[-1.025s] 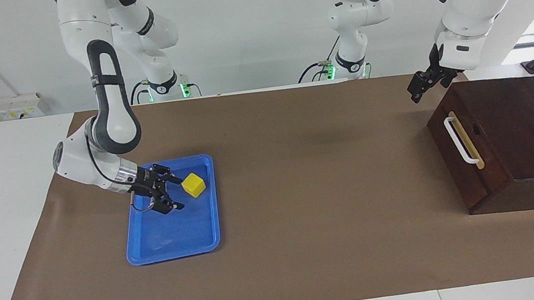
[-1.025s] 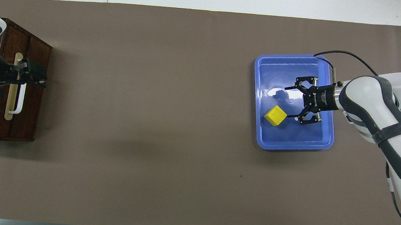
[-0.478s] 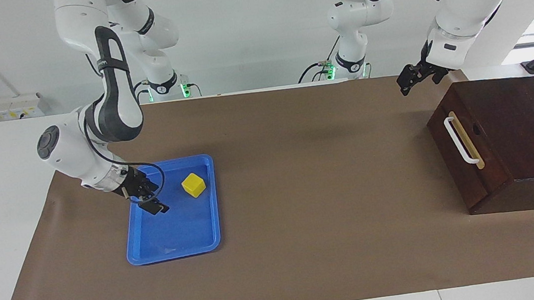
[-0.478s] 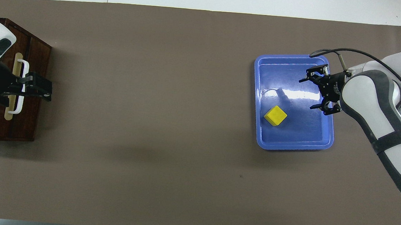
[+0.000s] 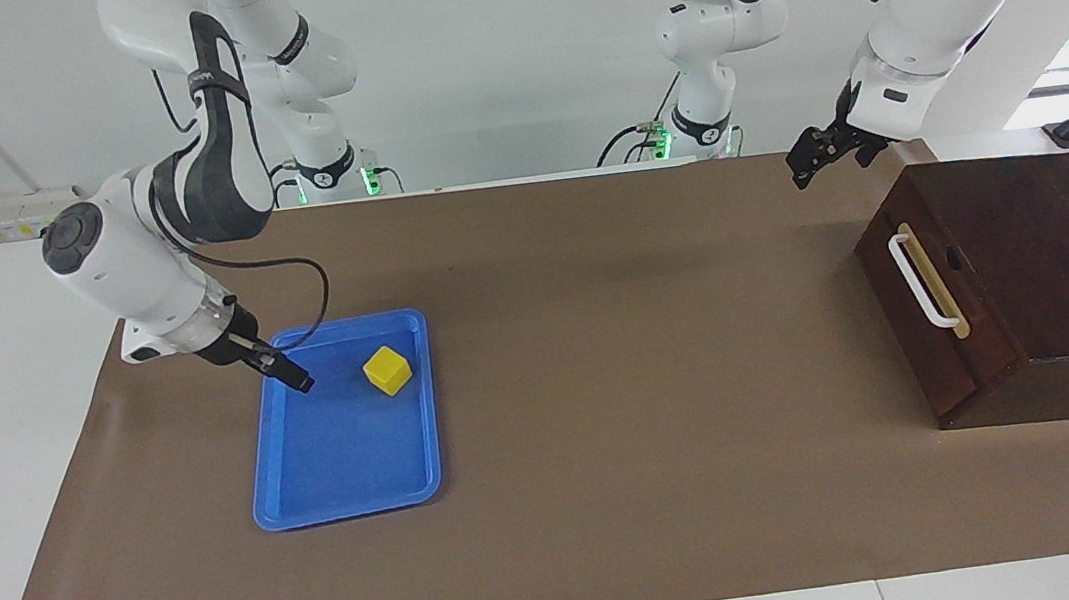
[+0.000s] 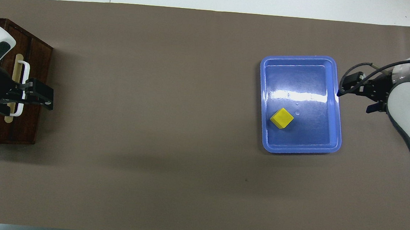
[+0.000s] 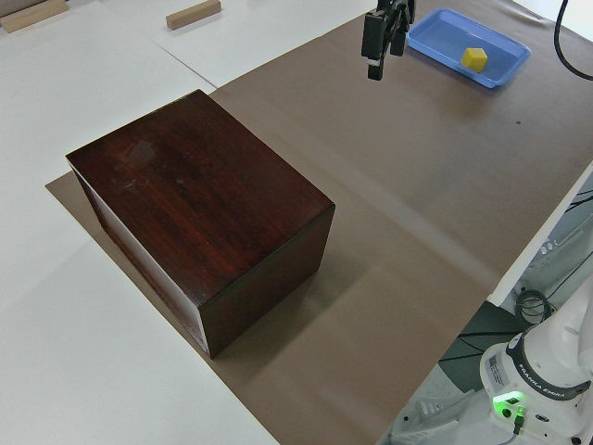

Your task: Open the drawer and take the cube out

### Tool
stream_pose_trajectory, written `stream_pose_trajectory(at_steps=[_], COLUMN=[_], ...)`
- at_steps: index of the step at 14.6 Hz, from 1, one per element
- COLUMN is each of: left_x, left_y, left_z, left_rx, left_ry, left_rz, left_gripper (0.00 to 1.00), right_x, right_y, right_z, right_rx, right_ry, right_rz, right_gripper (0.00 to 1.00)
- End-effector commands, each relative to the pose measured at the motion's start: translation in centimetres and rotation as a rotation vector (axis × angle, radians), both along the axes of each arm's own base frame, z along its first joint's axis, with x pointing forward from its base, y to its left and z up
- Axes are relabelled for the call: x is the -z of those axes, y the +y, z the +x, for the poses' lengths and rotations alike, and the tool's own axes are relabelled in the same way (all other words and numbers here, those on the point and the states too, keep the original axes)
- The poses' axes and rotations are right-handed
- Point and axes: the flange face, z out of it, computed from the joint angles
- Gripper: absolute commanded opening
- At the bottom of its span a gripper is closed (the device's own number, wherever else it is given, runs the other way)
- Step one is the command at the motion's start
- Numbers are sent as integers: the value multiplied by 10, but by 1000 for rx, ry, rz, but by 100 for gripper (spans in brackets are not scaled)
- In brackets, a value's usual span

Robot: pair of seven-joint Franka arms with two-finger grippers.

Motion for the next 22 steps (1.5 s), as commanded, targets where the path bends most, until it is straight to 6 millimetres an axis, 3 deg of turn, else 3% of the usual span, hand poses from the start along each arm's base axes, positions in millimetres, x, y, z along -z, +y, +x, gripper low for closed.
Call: stream_pose_trajectory(at_steps=[1,5,8,11,16,22], left_x=[-2,-1,-5,-7,-7,-7], left_y=[1,25,25,26,27,27], left_z=[5,7,5,4,4,4], left_rx=[29,-14,-17,-29,-31,-31], left_ry=[-3,-5,-13,-21,-20,-20], left_rz=[-27,-28,-27,-24,-22,-22], left_gripper=[100,100,100,100,100,100], right_x=[-48,-102,-129,-130,-120,-120], right_y=[-14,-16,-17,-17,-20,-24], right_z=[-1,-29,-55,-67,-51,-53], right_rx=[-190,-401,-489,-510,-511,-512], right_ry=[-10,-43,-20,38,-30,-21], right_rz=[-46,-114,-101,-114,-150,-146], right_gripper=[100,100,100,100,100,100])
